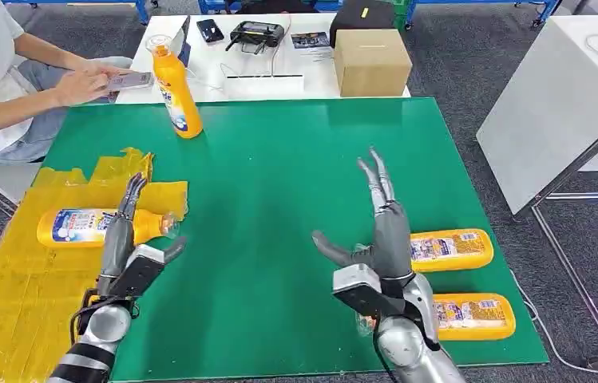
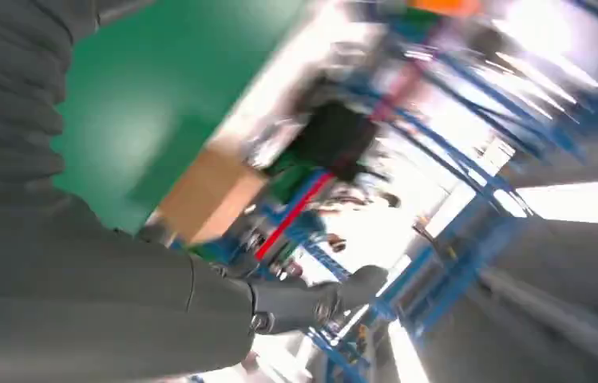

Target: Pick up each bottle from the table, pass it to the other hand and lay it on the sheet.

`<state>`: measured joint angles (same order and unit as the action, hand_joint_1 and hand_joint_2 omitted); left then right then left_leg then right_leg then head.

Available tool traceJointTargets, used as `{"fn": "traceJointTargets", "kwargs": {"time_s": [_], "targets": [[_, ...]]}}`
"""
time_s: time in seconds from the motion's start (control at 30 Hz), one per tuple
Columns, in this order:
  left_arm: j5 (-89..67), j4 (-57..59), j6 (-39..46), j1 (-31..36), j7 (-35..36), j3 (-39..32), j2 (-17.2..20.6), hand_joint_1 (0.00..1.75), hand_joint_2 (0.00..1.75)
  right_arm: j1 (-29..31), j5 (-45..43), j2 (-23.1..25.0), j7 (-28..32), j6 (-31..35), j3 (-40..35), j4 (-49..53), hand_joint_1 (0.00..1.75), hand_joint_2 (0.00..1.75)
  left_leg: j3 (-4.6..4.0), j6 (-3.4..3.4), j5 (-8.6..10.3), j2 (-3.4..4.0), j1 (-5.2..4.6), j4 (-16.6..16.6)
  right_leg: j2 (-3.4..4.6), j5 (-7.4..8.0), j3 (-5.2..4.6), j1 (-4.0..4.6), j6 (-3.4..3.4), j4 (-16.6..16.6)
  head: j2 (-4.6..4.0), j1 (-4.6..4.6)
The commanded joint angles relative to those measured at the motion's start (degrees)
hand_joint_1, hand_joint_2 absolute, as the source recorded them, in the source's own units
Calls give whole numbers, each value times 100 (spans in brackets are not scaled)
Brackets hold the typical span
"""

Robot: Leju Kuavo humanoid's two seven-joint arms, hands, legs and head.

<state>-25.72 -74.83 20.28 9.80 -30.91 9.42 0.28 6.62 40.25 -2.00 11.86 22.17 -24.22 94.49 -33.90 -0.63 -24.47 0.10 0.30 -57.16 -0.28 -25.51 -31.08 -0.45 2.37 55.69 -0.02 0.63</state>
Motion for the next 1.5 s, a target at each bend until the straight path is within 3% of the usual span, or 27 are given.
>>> {"fn": "traceJointTargets", "kwargs": {"time_s": [0.03, 0.2, 0.9, 1.27, 1.4, 1.5], "targets": [[1004, -1310, -1019, -517, 202, 94, -374, 0, 175, 474, 1275, -1046, -514, -723, 260, -842, 0, 175, 23, -8, -15, -10, 7, -5, -7, -8, 38, 7, 3, -16, 0, -2], [1294, -1240, -1297, -492, 103, 100, -442, 0, 175, 683, 1487, -1543, -350, -1121, 295, -1167, 0, 175, 15, -3, -9, -8, -3, -2, -7, -4, 26, -5, 0, -11, 0, 0], [1304, -1224, -1303, -481, 98, 86, -443, 0, 175, 695, 1484, -1517, -322, -1131, 306, -1222, 0, 175, 15, -1, -9, 2, -3, 0, 2, -2, 21, -2, -1, -8, 0, 0], [1515, -1266, -1446, -417, -79, 217, -464, 0, 175, 752, 1241, -2205, 43, -1674, 263, -1585, 0, 175, 14, -3, -9, -7, -5, -1, -6, -4, 23, -4, 1, -9, 0, 2], [1593, -1223, -1477, -339, -114, 323, -429, 0, 175, 570, 901, -2583, 376, -2071, 197, -1606, 0, 175, 18, -2, -9, -14, -2, -1, -13, -5, 29, -3, -1, -11, 0, 0], [1626, -1189, -1462, -326, -120, 326, -431, 0, 175, 276, 1011, -2614, 265, -1888, 461, -1683, 0, 175, 13, -2, -7, -23, -3, 0, -22, -6, 27, -5, -1, -12, 0, 2]]}}
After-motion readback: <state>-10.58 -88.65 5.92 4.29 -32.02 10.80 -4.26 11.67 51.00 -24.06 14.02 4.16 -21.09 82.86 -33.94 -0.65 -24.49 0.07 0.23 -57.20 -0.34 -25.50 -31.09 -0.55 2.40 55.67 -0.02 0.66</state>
